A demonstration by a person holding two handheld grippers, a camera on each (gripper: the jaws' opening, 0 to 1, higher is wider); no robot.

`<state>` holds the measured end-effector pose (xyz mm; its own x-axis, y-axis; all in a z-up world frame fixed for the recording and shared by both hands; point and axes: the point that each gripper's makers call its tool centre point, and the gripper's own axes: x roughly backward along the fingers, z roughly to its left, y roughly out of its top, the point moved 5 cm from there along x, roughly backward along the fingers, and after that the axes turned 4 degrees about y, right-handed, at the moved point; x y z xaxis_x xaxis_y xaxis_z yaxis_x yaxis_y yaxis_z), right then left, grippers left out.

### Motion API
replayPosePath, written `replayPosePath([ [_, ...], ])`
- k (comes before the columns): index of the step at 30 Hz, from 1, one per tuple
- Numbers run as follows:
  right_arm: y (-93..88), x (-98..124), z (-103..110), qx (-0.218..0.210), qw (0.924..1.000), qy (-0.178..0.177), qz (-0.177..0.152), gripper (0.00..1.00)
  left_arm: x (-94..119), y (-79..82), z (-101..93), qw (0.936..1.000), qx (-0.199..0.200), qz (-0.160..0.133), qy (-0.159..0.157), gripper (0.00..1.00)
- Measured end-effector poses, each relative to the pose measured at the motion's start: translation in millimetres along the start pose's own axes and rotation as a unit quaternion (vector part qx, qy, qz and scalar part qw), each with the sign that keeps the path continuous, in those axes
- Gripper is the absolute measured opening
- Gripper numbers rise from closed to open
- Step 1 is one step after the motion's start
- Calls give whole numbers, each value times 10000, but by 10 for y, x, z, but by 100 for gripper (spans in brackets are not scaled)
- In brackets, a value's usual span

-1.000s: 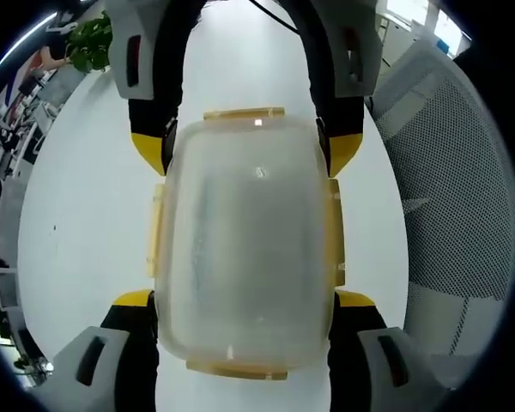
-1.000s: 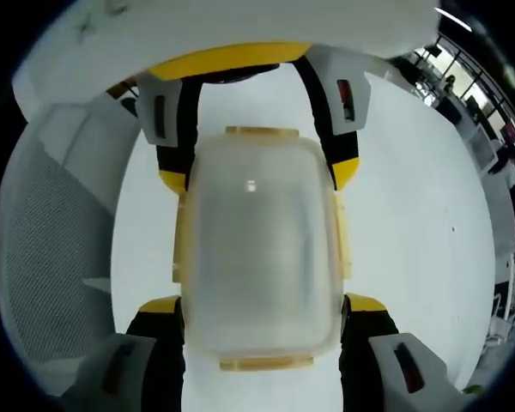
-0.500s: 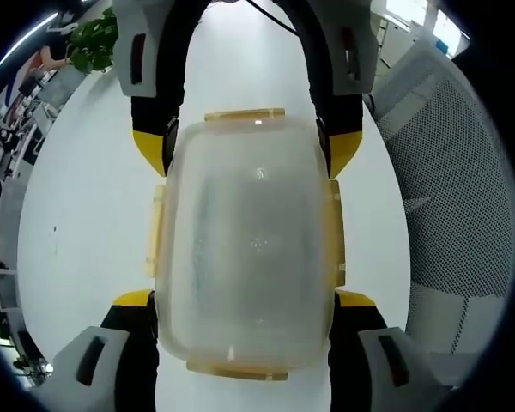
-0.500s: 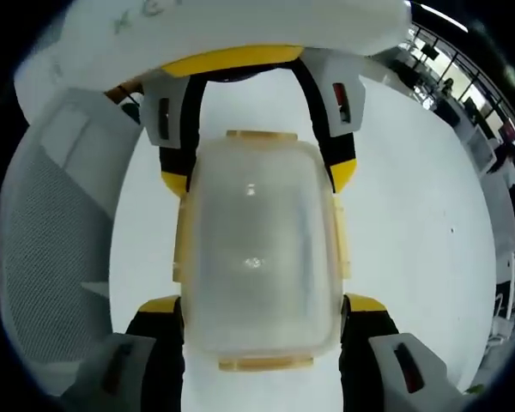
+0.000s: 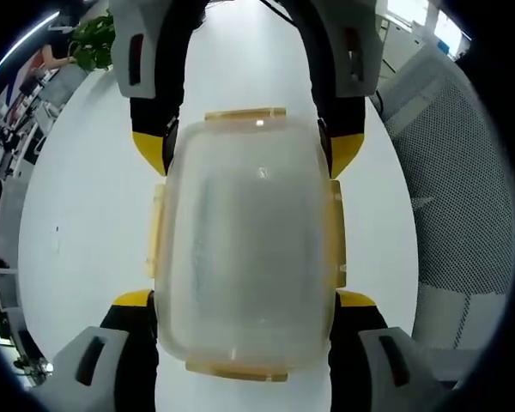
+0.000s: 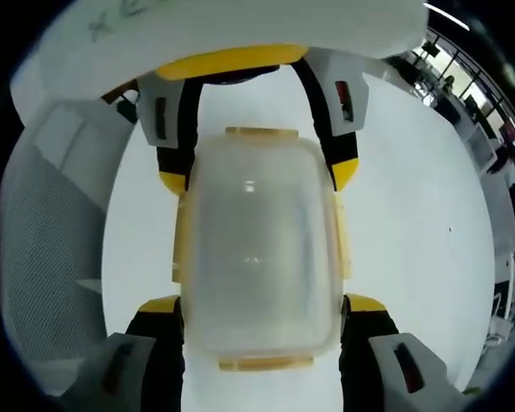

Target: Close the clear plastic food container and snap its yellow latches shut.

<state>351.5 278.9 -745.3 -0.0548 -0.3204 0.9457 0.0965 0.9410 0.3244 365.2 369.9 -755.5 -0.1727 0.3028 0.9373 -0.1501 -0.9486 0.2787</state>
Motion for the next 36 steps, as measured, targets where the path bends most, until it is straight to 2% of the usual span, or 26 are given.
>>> replayPosePath([
  [20, 7, -8, -256, -70, 9999, -23, 68, 74, -79, -20, 258, 10000, -27, 13, 43, 84],
  [23, 10, -13, -311, -104, 9999, -30, 41, 74, -105, -27, 299, 9999, -61, 12, 110, 85],
  [24, 20, -17, -328, -175, 9998, -41, -14, 74, -131, -28, 328, 9996, 24, 6, 276, 85],
  [25, 30, -21, -344, -233, 9997, -66, -69, 74, -155, -64, 357, 9984, -321, 196, 414, 86],
  [26, 36, -25, -350, -238, 9997, -53, -71, 74, -182, -57, 342, 9980, -381, 278, 428, 86],
  [27, 11, -18, -354, -160, 9999, -56, 6, 74, -162, -36, 335, 9989, -258, 265, 292, 86],
  [36, 35, -30, -446, -153, 9999, -48, -31, 74, -158, -52, 441, 9992, -228, 200, 257, 86],
])
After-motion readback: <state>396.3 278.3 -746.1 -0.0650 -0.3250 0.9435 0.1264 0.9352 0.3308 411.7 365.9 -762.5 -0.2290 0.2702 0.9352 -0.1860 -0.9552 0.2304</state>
